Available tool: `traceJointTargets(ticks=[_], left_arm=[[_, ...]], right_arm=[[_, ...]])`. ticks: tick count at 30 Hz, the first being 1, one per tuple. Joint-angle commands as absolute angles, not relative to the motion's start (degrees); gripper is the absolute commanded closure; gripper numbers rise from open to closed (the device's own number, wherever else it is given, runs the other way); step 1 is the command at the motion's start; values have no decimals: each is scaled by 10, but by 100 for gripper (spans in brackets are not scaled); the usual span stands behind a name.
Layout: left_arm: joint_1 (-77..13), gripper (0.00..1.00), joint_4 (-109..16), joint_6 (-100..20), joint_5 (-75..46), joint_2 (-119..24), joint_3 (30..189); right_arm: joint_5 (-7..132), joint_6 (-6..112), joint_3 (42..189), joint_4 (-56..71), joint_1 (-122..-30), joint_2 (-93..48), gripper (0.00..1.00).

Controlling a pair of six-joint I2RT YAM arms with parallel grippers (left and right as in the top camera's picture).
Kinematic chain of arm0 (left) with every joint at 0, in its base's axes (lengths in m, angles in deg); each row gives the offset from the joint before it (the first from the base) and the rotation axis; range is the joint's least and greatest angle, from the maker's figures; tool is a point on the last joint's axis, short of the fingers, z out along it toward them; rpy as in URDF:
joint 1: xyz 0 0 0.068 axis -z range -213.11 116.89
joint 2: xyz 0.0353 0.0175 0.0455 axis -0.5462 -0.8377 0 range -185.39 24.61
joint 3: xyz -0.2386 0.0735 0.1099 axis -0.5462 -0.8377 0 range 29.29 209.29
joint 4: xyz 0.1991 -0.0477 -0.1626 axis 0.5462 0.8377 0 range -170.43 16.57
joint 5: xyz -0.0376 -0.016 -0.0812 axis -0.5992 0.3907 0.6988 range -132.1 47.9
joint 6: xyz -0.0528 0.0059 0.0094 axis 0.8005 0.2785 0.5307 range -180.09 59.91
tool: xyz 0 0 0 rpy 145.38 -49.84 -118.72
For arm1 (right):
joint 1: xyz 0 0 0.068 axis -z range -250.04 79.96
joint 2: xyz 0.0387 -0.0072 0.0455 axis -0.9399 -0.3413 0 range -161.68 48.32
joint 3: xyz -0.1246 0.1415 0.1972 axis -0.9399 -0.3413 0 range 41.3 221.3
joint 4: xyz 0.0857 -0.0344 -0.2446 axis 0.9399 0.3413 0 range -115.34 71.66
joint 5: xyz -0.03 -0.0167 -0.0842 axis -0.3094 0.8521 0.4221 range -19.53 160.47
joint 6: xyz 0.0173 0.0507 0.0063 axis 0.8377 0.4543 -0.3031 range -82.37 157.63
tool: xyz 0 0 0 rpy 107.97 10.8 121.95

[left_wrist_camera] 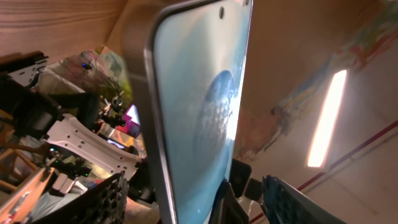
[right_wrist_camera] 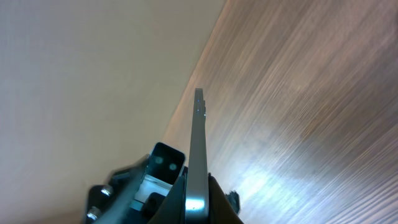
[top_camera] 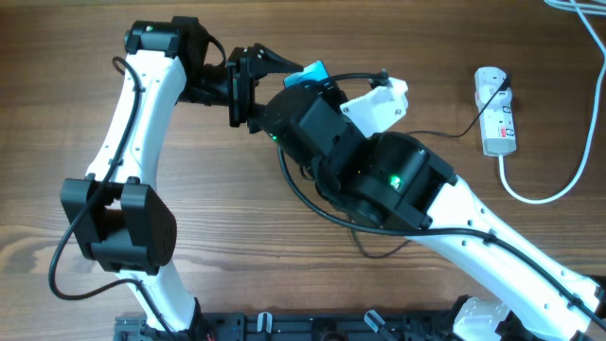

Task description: Plug charger to phone and switch on socket

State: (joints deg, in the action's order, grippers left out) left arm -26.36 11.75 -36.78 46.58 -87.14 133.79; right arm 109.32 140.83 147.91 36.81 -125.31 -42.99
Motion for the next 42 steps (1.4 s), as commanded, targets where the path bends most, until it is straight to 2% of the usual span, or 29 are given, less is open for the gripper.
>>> traceJointTargets(ticks=[1, 5, 9, 11, 23, 25, 28, 32, 37, 42], left_arm=[[-261, 46, 117, -371, 479, -852, 1339], [-261, 46, 117, -372, 479, -852, 1339], [-261, 57, 117, -372, 479, -852, 1339], [-261, 68, 117, -372, 479, -852, 1339], [-261, 65, 117, -372, 479, -852, 1339], [-261, 70, 117, -372, 479, -852, 1339], [-261, 71, 117, -372, 479, -852, 1339], [-261, 86, 117, -372, 479, -852, 1339], [-261, 82, 117, -372, 479, -852, 1339], [-261, 71, 117, -372, 479, -852, 1339]], right_arm=[[1118, 1496, 1488, 366, -1255, -421, 96], [1113, 1537, 1488, 375, -1255, -422, 95], [1099, 1563, 1488, 379, -1255, -422, 95], [1094, 1563, 1488, 380, -1255, -422, 95], [1072, 1563, 1488, 366, -1255, -422, 95], [1072, 1563, 1488, 366, -1255, -422, 95], [1072, 1563, 1488, 366, -1255, -422, 96], [1072, 1563, 1488, 366, -1255, -422, 95], [1063, 1562, 1488, 366, -1255, -422, 95], [1064, 1561, 1488, 366, -1255, -422, 95]])
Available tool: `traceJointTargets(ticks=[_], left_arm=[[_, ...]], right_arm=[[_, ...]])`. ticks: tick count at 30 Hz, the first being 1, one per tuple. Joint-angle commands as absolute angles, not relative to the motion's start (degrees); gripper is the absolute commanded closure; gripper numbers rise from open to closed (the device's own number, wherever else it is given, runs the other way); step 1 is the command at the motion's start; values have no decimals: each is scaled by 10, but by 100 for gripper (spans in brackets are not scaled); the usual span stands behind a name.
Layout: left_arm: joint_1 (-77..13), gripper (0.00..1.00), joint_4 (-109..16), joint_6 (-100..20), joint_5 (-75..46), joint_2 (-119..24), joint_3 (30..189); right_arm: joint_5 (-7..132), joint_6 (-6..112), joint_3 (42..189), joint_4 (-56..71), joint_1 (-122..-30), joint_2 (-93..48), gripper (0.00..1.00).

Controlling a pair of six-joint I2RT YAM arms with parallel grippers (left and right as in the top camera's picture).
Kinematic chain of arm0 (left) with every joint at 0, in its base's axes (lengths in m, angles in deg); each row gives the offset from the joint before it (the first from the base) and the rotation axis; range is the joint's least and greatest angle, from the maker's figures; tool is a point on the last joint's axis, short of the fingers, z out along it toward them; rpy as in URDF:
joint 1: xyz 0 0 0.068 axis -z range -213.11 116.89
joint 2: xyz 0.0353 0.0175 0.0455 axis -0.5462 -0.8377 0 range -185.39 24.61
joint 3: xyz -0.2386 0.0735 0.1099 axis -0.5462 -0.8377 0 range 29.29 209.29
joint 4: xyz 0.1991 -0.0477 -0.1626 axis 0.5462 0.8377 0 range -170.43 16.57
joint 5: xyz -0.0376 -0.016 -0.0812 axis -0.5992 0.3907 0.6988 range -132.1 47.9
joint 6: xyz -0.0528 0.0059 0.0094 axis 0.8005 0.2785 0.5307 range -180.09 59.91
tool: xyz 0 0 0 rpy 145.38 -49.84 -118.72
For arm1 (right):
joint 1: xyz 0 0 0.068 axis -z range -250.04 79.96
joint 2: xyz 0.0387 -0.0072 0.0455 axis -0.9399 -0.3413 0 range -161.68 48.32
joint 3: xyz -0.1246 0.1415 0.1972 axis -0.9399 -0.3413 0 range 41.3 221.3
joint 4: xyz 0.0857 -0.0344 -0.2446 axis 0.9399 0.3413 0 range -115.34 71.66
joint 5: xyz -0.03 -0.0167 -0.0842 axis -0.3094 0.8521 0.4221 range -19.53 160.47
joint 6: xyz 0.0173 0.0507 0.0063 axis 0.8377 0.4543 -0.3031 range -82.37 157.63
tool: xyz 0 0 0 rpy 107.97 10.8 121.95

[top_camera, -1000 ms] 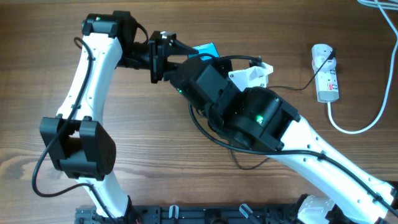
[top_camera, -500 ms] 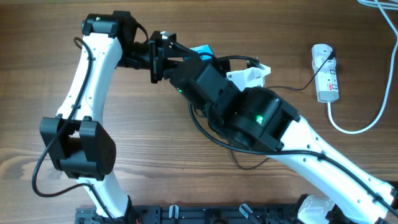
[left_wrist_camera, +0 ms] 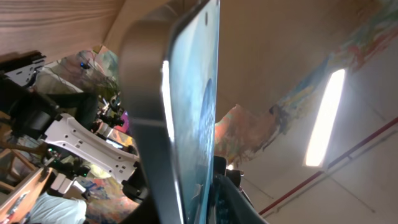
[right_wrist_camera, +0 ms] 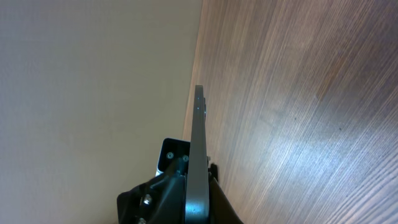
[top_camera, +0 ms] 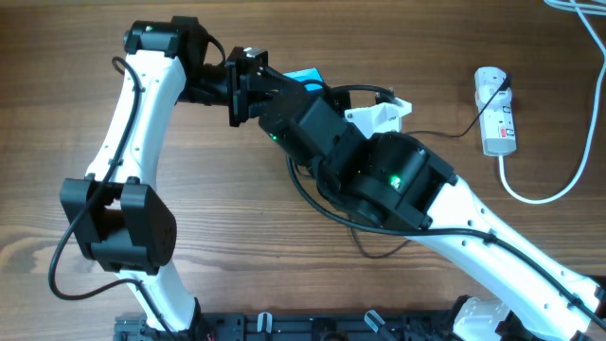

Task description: Plug charger to phone and switch on socket

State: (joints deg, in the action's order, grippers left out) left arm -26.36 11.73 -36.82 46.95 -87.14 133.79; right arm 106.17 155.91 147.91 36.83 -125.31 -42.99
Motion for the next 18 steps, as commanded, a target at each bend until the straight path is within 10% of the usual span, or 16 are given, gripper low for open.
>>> traceJointTargets(ticks=[1, 18], left_arm=[[-261, 71, 117, -372, 479, -852, 1339], [-261, 96, 117, -372, 479, -852, 1339]], right_arm=[[1064, 1561, 1488, 367, -1255, -422, 95], [1068, 1527, 1488, 362, -1255, -434, 95]])
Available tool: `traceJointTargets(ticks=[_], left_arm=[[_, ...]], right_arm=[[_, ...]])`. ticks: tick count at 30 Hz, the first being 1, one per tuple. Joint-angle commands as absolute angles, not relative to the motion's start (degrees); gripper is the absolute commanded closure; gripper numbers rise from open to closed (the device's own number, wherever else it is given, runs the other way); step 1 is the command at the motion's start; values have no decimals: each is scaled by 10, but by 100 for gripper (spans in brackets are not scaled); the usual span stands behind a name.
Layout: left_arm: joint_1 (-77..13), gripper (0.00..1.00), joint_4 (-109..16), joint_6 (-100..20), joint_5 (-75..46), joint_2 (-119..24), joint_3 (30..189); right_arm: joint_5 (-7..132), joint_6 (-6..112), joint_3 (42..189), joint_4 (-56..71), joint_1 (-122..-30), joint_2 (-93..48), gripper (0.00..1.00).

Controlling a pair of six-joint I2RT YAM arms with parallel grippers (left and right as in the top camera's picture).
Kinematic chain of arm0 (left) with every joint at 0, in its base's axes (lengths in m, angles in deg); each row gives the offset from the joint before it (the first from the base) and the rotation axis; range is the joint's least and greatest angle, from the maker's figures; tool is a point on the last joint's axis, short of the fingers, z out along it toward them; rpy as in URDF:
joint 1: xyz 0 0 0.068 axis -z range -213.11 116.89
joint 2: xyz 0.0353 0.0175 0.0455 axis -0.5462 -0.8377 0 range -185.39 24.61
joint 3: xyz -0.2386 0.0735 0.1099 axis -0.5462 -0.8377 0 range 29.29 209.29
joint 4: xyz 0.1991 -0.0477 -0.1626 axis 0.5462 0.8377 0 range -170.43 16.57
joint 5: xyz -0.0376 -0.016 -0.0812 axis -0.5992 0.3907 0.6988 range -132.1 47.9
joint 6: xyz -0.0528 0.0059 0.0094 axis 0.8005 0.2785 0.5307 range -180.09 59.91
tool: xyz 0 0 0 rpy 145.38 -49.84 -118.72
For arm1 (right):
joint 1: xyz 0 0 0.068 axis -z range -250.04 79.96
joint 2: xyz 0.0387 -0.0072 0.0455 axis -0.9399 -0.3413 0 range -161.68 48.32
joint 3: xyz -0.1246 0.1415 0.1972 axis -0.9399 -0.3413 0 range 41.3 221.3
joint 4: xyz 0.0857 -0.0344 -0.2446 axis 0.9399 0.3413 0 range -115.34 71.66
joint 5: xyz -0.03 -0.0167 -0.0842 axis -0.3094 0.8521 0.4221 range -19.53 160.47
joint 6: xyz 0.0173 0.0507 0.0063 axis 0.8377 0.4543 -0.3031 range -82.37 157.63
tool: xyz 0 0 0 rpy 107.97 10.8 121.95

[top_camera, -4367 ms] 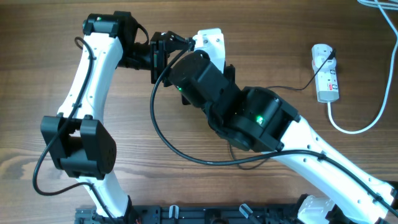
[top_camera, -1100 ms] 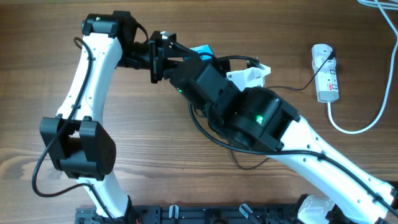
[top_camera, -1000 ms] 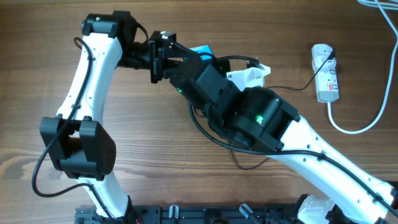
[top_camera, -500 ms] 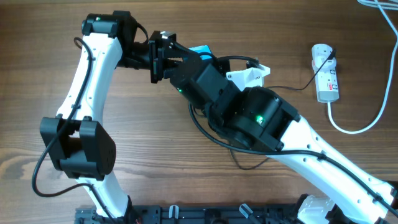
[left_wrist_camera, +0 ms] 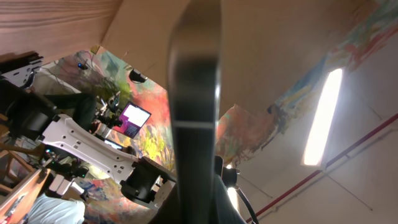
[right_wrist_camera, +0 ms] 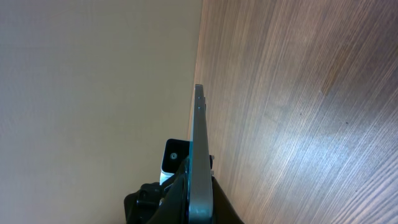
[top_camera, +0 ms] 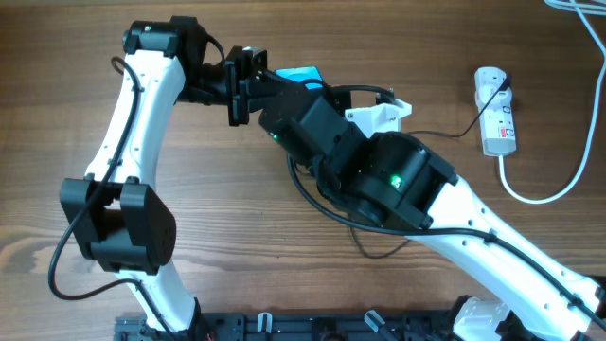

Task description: Plug charger to phone and switch on socket

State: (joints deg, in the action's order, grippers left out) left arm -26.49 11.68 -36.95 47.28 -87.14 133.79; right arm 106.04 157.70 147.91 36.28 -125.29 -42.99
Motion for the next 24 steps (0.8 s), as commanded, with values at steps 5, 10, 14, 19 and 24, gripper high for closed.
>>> traceJointTargets(ticks=[5, 10, 14, 19, 24], left_arm=[[-261, 96, 112, -372, 479, -852, 1339], [-270, 96, 66, -372, 456, -852, 1339], [-287, 96, 65, -372, 414, -852, 1339], [-307, 96, 54, -375, 344, -852, 1339], [-317, 96, -5, -374, 204, -852, 1339]], right_arm=[[1083, 1473, 1488, 367, -1255, -433, 49], [1139, 1330, 1488, 371, -1254, -398, 7], [1163, 1248, 1488, 391, -1229, -352, 0], [1096, 1076, 1488, 448, -1129, -302, 0], [950, 878, 1481, 536, -1008, -300, 0]])
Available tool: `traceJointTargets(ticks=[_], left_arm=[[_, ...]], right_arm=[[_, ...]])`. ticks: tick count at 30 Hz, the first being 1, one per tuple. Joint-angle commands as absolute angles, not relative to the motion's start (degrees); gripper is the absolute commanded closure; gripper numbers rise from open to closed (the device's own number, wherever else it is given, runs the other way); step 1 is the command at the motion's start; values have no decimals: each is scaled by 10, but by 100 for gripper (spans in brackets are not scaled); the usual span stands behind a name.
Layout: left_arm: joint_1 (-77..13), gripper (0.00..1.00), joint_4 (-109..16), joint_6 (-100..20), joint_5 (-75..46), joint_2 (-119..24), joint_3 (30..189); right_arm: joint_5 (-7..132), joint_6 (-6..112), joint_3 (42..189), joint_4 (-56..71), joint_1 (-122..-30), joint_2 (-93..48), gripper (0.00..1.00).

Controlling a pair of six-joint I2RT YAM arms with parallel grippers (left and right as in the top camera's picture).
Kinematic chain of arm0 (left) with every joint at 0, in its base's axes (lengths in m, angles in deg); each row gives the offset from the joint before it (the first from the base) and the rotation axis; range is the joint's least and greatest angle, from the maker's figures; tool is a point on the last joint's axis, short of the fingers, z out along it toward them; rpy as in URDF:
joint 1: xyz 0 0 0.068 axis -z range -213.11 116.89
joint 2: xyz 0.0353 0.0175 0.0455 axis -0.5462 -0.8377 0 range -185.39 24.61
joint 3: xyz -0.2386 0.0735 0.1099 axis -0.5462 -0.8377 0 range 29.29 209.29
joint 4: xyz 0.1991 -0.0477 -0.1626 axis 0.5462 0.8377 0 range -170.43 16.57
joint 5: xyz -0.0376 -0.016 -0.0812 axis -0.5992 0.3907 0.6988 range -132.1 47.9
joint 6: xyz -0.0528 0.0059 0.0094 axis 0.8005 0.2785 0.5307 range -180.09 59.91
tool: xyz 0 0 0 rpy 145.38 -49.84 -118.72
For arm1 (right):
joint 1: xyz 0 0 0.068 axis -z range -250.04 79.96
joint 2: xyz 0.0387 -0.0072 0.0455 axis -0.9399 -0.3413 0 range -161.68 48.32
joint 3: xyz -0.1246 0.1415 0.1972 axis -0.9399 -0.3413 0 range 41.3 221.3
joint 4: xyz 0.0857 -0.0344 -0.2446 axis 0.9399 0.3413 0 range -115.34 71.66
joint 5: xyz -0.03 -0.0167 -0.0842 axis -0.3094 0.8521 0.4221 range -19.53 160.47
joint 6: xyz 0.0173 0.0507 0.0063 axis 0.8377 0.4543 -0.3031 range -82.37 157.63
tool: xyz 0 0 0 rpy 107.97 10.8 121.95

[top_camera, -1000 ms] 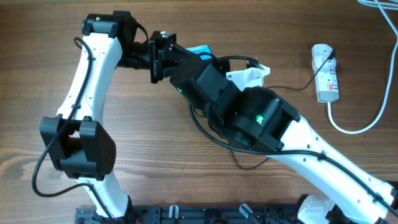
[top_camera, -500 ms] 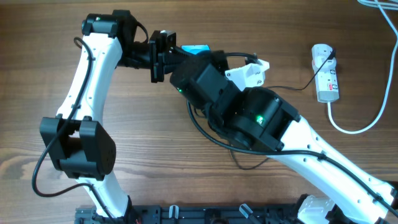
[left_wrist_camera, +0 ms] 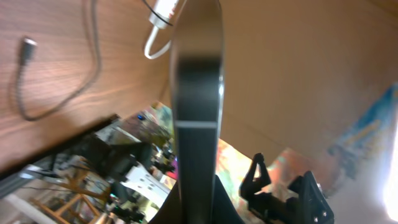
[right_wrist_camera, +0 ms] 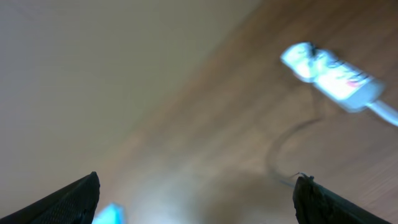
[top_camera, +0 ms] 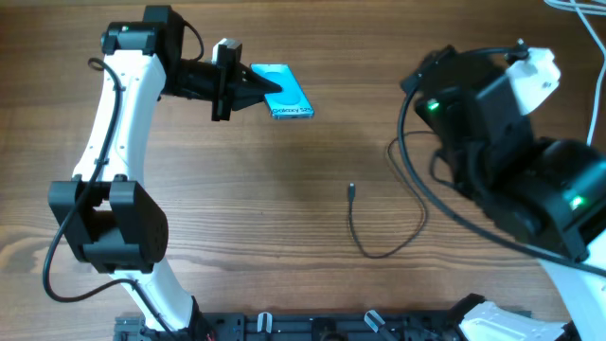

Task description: Plug charger to phone and switch on socket

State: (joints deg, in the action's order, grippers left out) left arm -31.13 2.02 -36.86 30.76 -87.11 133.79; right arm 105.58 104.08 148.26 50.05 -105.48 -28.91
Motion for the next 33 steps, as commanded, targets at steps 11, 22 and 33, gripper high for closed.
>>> traceJointTargets(ticks=[11, 22, 33], left_arm=[[-315, 96, -16, -371, -95, -852, 1339], [-296, 96, -19, -352, -235, -852, 1334], [-251, 96, -31, -326, -283, -852, 1334]], right_arm=[[751, 724, 1288, 531, -991, -356, 0], [633, 676, 1120, 370, -991, -478, 20], [633, 679, 1120, 335, -1016, -610, 45]])
